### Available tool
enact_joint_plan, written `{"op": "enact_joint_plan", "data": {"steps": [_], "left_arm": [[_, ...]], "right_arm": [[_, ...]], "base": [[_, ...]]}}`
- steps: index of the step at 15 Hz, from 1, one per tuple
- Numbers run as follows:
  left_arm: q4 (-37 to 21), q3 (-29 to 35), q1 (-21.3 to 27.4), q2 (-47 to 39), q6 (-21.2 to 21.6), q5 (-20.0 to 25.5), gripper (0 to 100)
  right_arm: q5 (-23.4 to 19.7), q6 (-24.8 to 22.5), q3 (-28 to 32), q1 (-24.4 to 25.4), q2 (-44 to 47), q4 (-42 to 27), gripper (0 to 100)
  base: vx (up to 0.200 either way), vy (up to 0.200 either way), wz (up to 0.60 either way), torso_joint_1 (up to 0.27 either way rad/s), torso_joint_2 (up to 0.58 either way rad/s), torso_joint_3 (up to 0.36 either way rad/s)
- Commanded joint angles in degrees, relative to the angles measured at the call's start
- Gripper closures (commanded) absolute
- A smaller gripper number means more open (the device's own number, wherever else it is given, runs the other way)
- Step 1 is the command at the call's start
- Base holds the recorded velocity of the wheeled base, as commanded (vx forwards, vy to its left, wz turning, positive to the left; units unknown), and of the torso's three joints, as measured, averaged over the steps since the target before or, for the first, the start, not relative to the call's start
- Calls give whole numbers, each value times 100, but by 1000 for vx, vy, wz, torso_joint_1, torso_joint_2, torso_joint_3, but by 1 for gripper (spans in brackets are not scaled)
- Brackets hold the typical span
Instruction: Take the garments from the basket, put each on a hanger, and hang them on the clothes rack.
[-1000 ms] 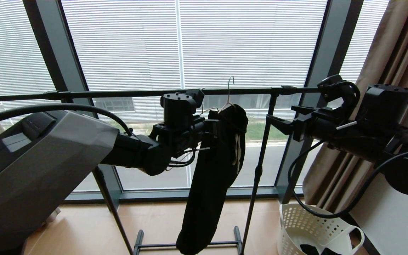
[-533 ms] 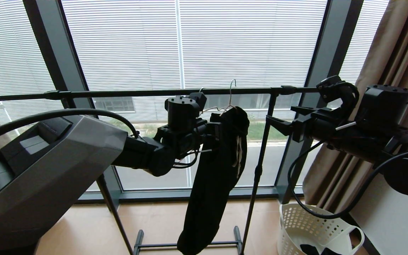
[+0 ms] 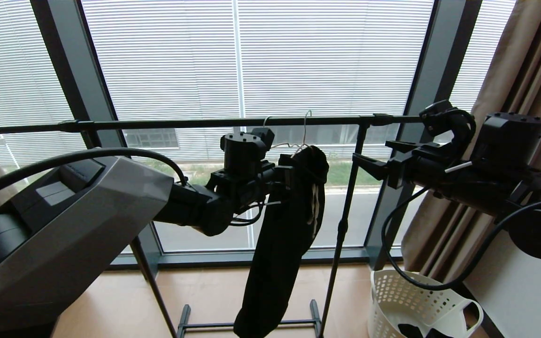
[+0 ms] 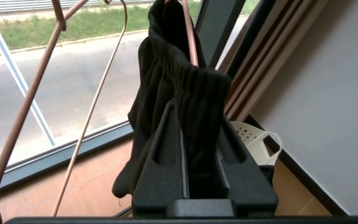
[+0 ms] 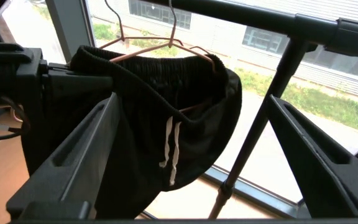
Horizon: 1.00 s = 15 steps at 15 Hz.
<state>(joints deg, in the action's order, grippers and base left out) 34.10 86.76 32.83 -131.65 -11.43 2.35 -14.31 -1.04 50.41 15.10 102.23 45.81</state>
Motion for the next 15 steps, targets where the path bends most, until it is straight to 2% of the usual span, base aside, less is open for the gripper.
{"op": "enact_joint_plan", "data": {"steps": [1,2,3,5,9,10,12,14,15], "left_arm": [[0,-19,4,-10,1,2,100],[-8,-19,4,-10,10,2,100],[-26,-28,4,-10,27,2,0],[-158,-80,4,25,89,2,0],[-729,-564,-13,429,519,2,0],[-922,-775,4,746,643,2,0],[-940,-1153,31,1255,792,2,0],[-808,-2181,-31,2249,1126,11,0],[-773,-2278,-49,2328,1143,11,0]], "right_arm": [[-1,-2,-5,1,7,7,0],[-1,-2,4,1,7,7,0],[-1,-11,4,1,7,-2,0],[-1,-11,-5,1,7,-2,0],[-1,-2,-5,1,-1,7,0],[-1,-11,-5,1,-19,7,0],[-1,-11,-5,1,-37,7,0],[-1,-2,-22,1,-37,7,0],[-1,-2,-31,1,-37,7,0]], "base": [[0,0,0,0,0,0],[0,0,0,0,0,0],[0,0,0,0,0,0],[0,0,0,0,0,0],[0,0,0,0,0,0],[0,0,0,0,0,0],[0,0,0,0,0,0],[0,0,0,0,0,0],[0,0,0,0,0,0]]}}
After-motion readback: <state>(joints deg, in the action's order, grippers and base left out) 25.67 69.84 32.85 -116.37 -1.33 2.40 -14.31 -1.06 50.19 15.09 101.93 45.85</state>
